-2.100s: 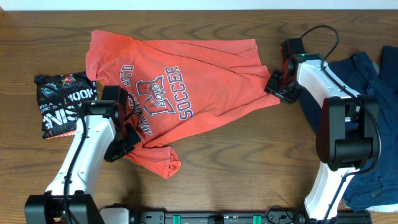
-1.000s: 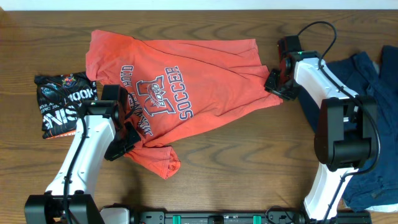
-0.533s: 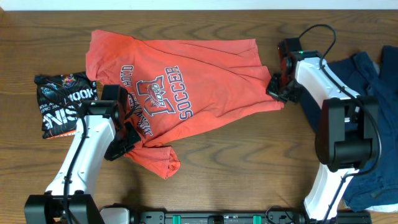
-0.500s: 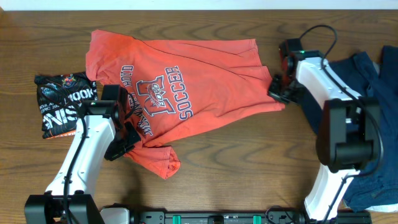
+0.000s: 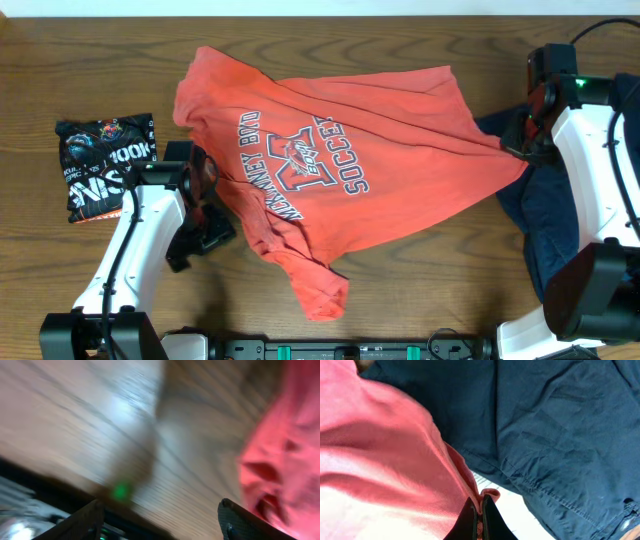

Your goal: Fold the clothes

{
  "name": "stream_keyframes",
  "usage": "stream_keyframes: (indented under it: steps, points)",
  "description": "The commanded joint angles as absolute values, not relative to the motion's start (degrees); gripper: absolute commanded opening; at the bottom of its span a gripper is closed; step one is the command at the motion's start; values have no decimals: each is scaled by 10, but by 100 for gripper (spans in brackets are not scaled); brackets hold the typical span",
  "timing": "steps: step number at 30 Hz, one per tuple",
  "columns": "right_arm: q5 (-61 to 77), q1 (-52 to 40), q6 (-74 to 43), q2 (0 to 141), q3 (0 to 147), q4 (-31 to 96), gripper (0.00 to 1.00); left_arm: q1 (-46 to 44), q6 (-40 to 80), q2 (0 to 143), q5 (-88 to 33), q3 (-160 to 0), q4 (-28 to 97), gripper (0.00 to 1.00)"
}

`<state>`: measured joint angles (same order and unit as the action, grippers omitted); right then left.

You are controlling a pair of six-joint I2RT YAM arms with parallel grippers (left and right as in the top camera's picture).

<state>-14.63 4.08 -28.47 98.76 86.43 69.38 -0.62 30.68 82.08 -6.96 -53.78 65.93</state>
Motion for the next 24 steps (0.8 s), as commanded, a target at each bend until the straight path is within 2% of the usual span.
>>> stream_keyframes:
  steps: [1, 3, 7, 13, 18, 19, 20, 21, 23, 24]
  points:
    - [-160, 39, -265, 992, 868, 695, 1, -22, 281, 820, -228, -535, 648, 74]
    - [-160, 39, -265, 995, 868, 694, 1, -48, 272, 820, -273, -535, 633, 74]
    - [-160, 39, -265, 998, 868, 694, 1, -113, 288, 820, -272, -535, 598, 75]
    - [-160, 39, -265, 998, 868, 697, 1, -181, 400, 820, -171, -527, 574, 75]
    - [-157, 38, -265, 998, 868, 698, 1, -188, 427, 830, -164, -476, 483, 74]
    - [-156, 38, -265, 998, 868, 698, 1, -188, 428, 834, -164, -468, 468, 70]
    - [-155, 38, -265, 998, 868, 698, 1, -188, 428, 838, -164, -462, 453, 62]
    - [-154, 38, -264, 998, 868, 698, 1, -188, 427, 843, -163, -459, 444, 47]
    - [-151, 38, -258, 998, 868, 699, 1, -188, 427, 849, -159, -459, 435, 23]
    - [-150, 38, -258, 998, 868, 699, 1, -187, 427, 850, -157, -459, 433, 19]
